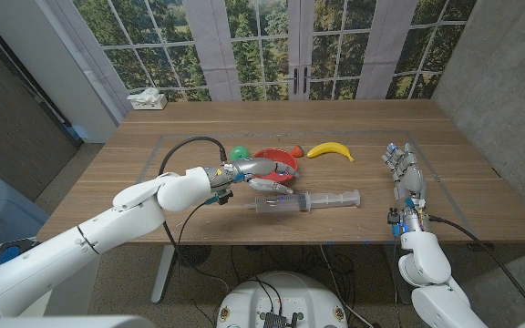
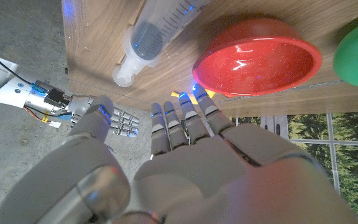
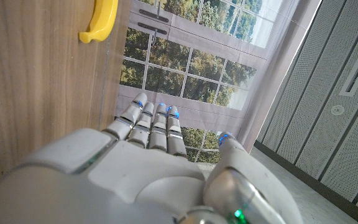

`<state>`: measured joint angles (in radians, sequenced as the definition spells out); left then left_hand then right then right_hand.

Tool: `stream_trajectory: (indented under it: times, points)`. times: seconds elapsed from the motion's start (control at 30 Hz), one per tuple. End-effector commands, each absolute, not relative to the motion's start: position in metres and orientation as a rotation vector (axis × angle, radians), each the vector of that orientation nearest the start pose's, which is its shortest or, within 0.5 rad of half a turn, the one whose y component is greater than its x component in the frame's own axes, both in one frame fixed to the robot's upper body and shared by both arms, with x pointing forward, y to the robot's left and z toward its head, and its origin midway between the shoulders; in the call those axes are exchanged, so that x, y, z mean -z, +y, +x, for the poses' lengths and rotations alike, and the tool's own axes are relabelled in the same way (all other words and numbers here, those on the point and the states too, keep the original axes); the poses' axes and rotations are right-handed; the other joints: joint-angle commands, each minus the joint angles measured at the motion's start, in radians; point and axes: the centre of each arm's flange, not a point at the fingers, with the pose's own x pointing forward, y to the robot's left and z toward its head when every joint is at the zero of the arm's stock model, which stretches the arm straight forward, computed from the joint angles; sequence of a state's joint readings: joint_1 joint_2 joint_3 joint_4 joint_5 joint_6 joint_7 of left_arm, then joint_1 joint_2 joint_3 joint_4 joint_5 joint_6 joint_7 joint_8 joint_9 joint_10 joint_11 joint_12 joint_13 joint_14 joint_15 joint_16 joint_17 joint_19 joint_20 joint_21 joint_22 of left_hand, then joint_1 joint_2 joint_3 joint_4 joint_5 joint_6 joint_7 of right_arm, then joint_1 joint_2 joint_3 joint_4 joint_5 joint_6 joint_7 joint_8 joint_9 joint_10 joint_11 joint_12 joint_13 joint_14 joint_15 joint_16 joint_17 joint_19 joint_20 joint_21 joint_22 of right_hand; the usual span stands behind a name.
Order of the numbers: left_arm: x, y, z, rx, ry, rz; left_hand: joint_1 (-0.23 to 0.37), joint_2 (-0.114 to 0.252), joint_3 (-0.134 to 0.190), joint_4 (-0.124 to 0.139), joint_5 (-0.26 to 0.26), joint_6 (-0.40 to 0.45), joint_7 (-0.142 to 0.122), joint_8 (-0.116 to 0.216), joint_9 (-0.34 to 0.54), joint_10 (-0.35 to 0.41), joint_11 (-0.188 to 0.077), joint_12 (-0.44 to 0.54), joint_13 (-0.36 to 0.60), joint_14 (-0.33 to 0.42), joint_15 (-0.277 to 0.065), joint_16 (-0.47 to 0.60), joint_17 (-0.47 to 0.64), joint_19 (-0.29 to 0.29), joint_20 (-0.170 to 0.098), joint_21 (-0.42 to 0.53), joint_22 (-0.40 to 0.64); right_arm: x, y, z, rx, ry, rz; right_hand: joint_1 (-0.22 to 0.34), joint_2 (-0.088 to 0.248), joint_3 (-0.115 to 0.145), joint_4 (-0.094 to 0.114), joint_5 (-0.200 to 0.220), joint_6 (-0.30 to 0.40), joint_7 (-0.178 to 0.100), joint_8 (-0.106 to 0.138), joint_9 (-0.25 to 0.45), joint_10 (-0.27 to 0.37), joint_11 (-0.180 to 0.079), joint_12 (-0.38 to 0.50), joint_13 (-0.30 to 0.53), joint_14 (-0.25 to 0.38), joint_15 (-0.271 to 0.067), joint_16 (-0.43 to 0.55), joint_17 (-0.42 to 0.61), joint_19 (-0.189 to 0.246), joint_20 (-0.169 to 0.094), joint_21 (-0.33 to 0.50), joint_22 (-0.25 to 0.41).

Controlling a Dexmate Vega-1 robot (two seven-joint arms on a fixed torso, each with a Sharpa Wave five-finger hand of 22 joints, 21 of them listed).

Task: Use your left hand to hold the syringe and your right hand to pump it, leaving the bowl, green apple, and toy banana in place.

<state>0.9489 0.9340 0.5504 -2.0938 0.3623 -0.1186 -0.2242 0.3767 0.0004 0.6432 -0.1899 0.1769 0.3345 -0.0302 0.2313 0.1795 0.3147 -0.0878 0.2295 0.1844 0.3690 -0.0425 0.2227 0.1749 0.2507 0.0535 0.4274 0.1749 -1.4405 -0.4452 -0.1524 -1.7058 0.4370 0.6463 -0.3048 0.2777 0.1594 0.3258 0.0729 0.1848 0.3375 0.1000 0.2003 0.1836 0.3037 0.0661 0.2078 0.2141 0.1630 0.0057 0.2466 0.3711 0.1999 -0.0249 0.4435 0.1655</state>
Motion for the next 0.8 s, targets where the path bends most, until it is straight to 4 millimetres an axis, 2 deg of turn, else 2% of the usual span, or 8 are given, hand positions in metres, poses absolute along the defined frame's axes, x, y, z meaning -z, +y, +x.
stream_trajectory:
  times: [0.03, 0.13, 0.23, 0.33, 0.4, 0.6, 0.8]
  points:
    - [0.027, 0.125, 0.483, 0.563, -0.810, 1.469, 0.044, -0.018, -0.018, 0.005, -0.006, 0.017, -0.002, -0.008, 0.005, 0.016, 0.000, -0.004, 0.004, 0.049, -0.060, 0.008, 0.004, 0.099, 0.018, 0.024, 0.003, 0.141, -0.317, 0.488, 0.093, -0.816, 0.177, -0.005, -0.001, 0.004, -0.007, -0.002, 0.009, -0.003, 0.001, 0.005, 0.011, 0.000, 0.004, -0.001, 0.010, 0.002, 0.004, 0.000, 0.006, 0.002, -0.003, 0.001]
    - [0.027, 0.123, 0.485, 0.569, -0.795, 1.470, 0.060, -0.031, -0.030, 0.008, -0.007, 0.018, 0.002, -0.015, 0.005, 0.022, -0.001, -0.008, 0.005, 0.078, -0.065, 0.012, 0.006, 0.159, 0.033, 0.038, 0.003, 0.141, -0.318, 0.488, 0.095, -0.816, 0.177, -0.005, -0.001, 0.005, -0.008, -0.002, 0.010, -0.003, 0.001, 0.005, 0.014, 0.003, 0.005, -0.001, 0.010, 0.002, 0.004, -0.001, 0.007, 0.002, -0.005, 0.001]
    - [0.028, 0.121, 0.486, 0.575, -0.781, 1.472, 0.066, -0.037, -0.039, 0.011, -0.007, 0.018, 0.003, -0.018, 0.006, 0.032, 0.002, -0.009, 0.005, 0.094, -0.066, 0.015, 0.008, 0.195, 0.038, 0.045, 0.002, 0.140, -0.319, 0.488, 0.096, -0.815, 0.176, -0.004, -0.002, 0.005, -0.010, -0.002, 0.011, -0.002, 0.001, 0.005, 0.013, 0.002, 0.004, -0.001, 0.010, 0.003, 0.004, -0.002, 0.009, 0.003, -0.006, 0.001]
    - [0.029, 0.120, 0.488, 0.578, -0.773, 1.471, 0.072, -0.040, -0.050, 0.014, -0.007, 0.018, 0.005, -0.023, 0.006, 0.041, 0.006, -0.009, 0.005, 0.118, -0.067, 0.020, 0.009, 0.240, 0.019, 0.054, 0.000, 0.141, -0.320, 0.488, 0.098, -0.815, 0.178, -0.005, -0.002, 0.005, -0.010, -0.002, 0.011, -0.002, 0.001, 0.005, 0.012, 0.001, 0.004, -0.001, 0.010, 0.004, 0.004, -0.002, 0.010, 0.004, -0.007, 0.001]
    - [0.029, 0.119, 0.488, 0.575, -0.763, 1.479, 0.077, -0.042, -0.055, 0.015, -0.006, 0.021, 0.008, -0.024, 0.007, 0.057, 0.005, -0.006, 0.006, 0.133, -0.066, 0.023, 0.010, 0.253, 0.019, 0.053, -0.001, 0.141, -0.321, 0.488, 0.095, -0.814, 0.178, -0.005, -0.002, 0.005, -0.011, -0.002, 0.011, -0.002, 0.001, 0.005, 0.012, 0.002, 0.004, -0.001, 0.010, 0.003, 0.004, -0.002, 0.010, 0.005, -0.008, 0.001]
    - [0.030, 0.114, 0.489, 0.567, -0.749, 1.510, 0.086, -0.045, -0.060, 0.014, -0.006, 0.033, 0.017, -0.021, 0.007, 0.076, 0.005, -0.002, 0.006, 0.146, -0.066, 0.025, 0.009, 0.263, 0.021, 0.050, -0.002, 0.140, -0.323, 0.489, 0.095, -0.815, 0.178, -0.005, -0.002, 0.005, -0.013, -0.002, 0.011, -0.001, 0.001, 0.005, 0.014, 0.003, 0.005, -0.001, 0.012, 0.003, 0.004, -0.003, 0.011, 0.006, -0.011, 0.001]
    - [0.031, 0.109, 0.490, 0.559, -0.744, 1.544, 0.102, -0.049, -0.065, 0.011, -0.005, 0.049, 0.016, -0.019, 0.007, 0.078, -0.001, -0.007, 0.006, 0.136, -0.071, 0.015, 0.008, 0.234, 0.013, 0.030, -0.002, 0.141, -0.324, 0.488, 0.099, -0.816, 0.181, -0.006, -0.001, 0.006, -0.014, -0.002, 0.012, -0.001, 0.001, 0.005, 0.016, 0.003, 0.005, -0.001, 0.013, 0.004, 0.004, -0.004, 0.013, 0.006, -0.013, 0.002]
